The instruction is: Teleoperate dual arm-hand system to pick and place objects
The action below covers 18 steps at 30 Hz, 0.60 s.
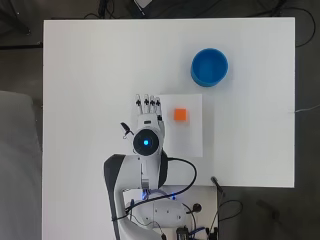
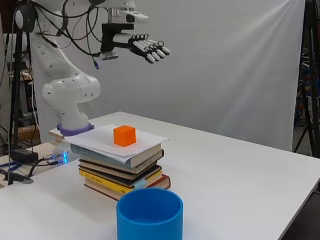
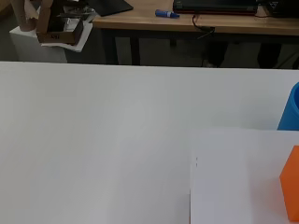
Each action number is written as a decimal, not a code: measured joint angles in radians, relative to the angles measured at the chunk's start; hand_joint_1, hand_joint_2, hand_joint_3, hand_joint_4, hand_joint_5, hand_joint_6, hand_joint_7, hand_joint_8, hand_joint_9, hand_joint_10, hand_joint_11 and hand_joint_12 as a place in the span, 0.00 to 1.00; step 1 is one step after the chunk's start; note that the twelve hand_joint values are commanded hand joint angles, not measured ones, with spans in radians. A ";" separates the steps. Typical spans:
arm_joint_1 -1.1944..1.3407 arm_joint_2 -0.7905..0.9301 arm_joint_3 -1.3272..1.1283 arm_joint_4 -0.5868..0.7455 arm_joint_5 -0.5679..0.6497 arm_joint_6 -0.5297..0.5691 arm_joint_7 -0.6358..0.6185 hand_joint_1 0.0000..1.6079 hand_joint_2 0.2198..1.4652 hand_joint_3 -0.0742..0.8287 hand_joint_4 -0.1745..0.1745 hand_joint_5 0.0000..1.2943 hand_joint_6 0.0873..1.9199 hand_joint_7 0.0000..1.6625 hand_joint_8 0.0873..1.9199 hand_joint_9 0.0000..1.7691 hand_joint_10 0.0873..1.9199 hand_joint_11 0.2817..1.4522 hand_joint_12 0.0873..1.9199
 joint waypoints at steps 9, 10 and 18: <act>-0.020 0.017 -0.074 0.052 -0.023 0.044 -0.011 0.17 0.59 0.09 0.72 0.20 0.00 0.20 0.00 0.23 0.00 0.15 0.00; -0.025 0.011 -0.088 0.025 -0.026 0.063 -0.013 0.17 0.59 0.09 0.72 0.21 0.00 0.20 0.00 0.23 0.00 0.15 0.00; -0.088 -0.079 -0.251 -0.210 -0.076 0.217 -0.040 0.17 0.58 0.08 0.74 0.20 0.00 0.19 0.00 0.22 0.00 0.16 0.00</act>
